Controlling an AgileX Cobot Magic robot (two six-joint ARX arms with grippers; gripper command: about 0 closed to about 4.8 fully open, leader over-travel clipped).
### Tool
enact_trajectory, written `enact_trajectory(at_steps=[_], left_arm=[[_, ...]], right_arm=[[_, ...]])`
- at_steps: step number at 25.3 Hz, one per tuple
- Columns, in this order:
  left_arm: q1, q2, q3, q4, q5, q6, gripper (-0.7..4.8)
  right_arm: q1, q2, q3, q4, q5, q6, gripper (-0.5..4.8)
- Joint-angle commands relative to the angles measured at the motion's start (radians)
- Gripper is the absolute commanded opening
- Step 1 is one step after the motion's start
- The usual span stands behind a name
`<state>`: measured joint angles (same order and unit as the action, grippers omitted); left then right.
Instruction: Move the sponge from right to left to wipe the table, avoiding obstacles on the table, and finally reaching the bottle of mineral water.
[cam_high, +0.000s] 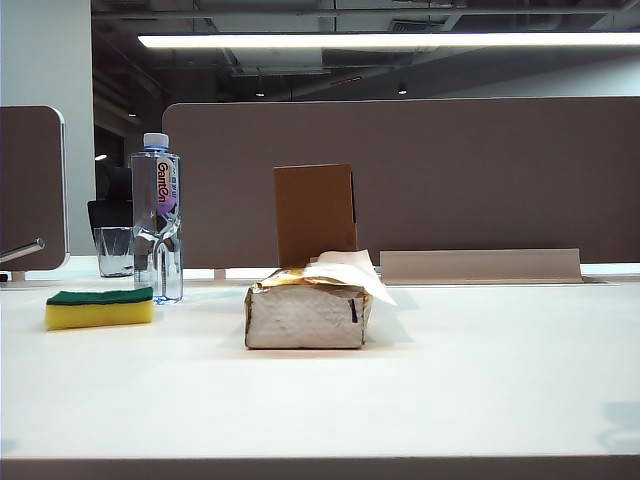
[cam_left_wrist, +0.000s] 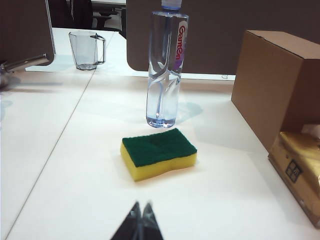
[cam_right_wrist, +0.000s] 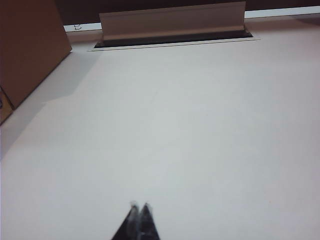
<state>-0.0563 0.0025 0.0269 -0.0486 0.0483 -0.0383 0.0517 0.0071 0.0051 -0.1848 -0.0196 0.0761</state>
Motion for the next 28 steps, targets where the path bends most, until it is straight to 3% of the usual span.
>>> enact_trajectory(at_steps=[1, 14, 28], left_arm=[[0.001, 0.0, -0.019, 0.027, 0.0, 0.006, -0.06], [0.001, 0.0, -0.019, -0.102, -0.001, 0.004, -0.06], [0.0, 0.0, -0.019, -0.117, 0.005, -0.026, -0.06]], right_arm=[[0.0, 0.0, -0.002, 0.002, 0.014, -0.006, -0.06], [0.0, 0.0, -0.002, 0.002, 0.018, -0.005, -0.06], [0.0, 0.0, -0.002, 0.003, 0.021, -0.005, -0.06]])
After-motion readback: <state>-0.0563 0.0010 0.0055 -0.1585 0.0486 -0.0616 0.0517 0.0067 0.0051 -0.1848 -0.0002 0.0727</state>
